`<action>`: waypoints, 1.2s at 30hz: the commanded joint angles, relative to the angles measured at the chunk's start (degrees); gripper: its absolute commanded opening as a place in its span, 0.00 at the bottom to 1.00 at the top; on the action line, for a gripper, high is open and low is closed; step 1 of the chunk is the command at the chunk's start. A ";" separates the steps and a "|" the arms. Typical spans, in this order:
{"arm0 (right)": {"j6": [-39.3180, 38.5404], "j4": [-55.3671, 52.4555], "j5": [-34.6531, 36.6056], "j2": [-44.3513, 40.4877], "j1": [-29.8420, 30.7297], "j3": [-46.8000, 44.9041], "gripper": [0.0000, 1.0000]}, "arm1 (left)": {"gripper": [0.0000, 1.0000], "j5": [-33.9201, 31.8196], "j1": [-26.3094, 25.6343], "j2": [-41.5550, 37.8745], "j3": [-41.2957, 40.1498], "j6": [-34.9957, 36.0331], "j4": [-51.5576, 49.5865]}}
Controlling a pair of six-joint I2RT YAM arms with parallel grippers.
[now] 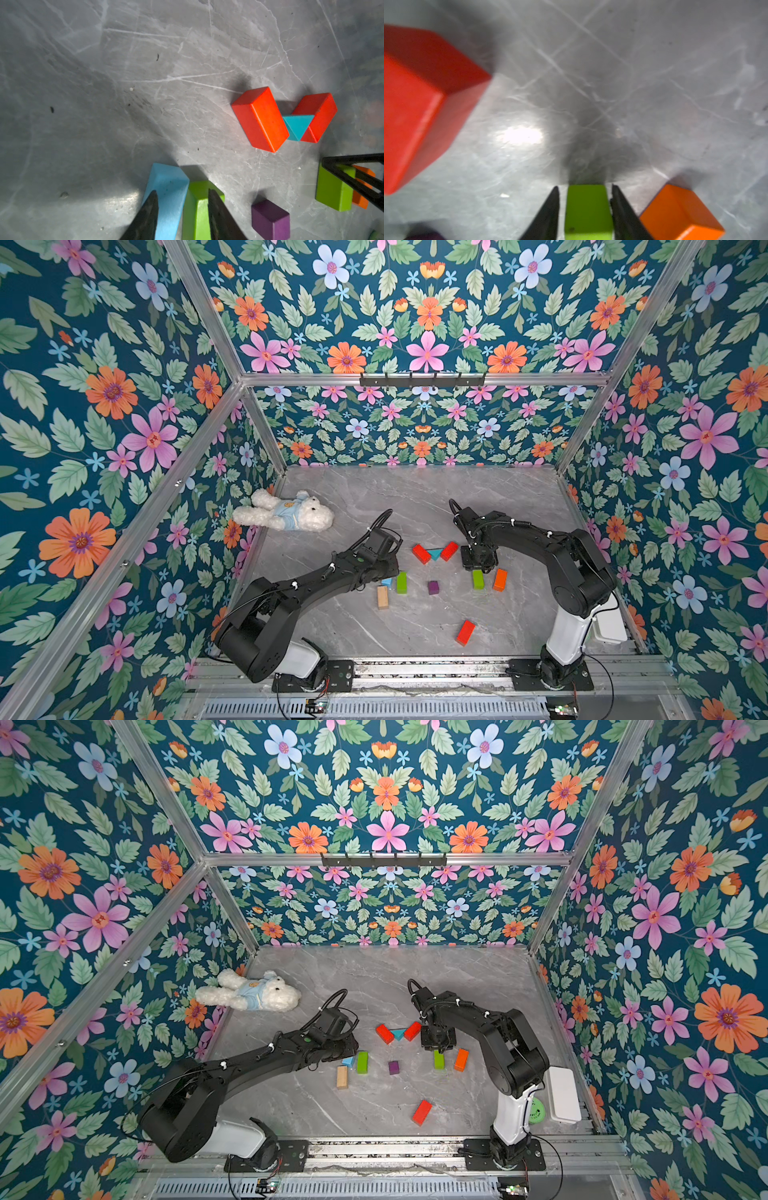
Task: Assemble a heart with building blocks
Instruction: Assemble the building block at the center of the board.
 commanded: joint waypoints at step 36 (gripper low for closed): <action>8.91 -3.28 5.27 -6.47 0.39 -6.05 0.50 | 0.46 1.31 1.30 0.07 2.08 0.51 -0.01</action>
